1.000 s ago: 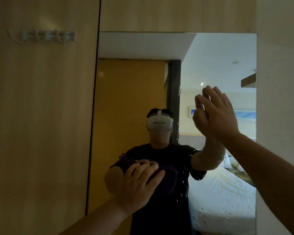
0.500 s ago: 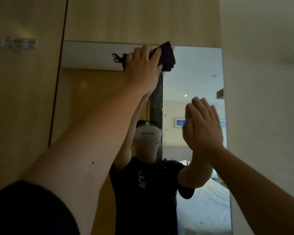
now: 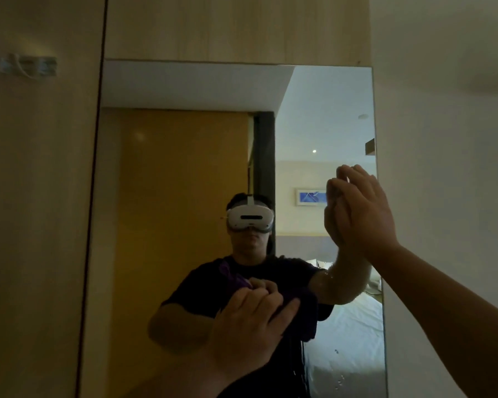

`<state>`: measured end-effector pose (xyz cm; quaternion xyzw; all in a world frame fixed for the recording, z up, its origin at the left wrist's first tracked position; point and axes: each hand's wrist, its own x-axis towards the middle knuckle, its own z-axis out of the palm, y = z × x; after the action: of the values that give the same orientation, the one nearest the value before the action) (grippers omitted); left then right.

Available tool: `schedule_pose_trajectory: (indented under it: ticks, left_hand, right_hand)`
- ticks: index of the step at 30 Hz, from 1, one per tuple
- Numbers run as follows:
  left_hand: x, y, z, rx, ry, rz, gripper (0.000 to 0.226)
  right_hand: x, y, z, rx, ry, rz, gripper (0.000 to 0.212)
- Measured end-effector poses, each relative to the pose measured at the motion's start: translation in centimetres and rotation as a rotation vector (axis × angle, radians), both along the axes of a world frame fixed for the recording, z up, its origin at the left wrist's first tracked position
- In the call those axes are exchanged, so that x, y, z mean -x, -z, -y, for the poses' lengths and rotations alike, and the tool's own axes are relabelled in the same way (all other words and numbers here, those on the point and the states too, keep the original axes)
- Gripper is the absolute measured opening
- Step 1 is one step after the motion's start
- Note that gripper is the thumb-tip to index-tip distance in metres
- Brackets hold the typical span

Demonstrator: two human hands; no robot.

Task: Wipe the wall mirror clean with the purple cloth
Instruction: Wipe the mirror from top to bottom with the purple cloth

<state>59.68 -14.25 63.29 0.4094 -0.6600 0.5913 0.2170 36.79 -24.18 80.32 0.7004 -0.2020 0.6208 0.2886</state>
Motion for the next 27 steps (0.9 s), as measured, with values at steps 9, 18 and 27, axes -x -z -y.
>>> schedule_pose_trajectory:
  ticks: [9, 18, 27]
  left_hand:
    - [3.1, -14.1, 0.8, 0.296, 0.104, -0.176, 0.043]
    - [8.9, -37.0, 3.9, 0.328, -0.170, -0.295, 0.050]
    - [9.1, -17.0, 4.2, 0.170, 0.037, -0.038, 0.054]
  right_hand:
    - [1.0, -0.4, 0.9, -0.120, 0.143, 0.055, 0.051]
    - [1.0, -0.2, 2.7, -0.124, 0.107, 0.034, 0.053]
    - [5.8, -0.1, 6.1, -0.040, -0.176, 0.196, 0.042]
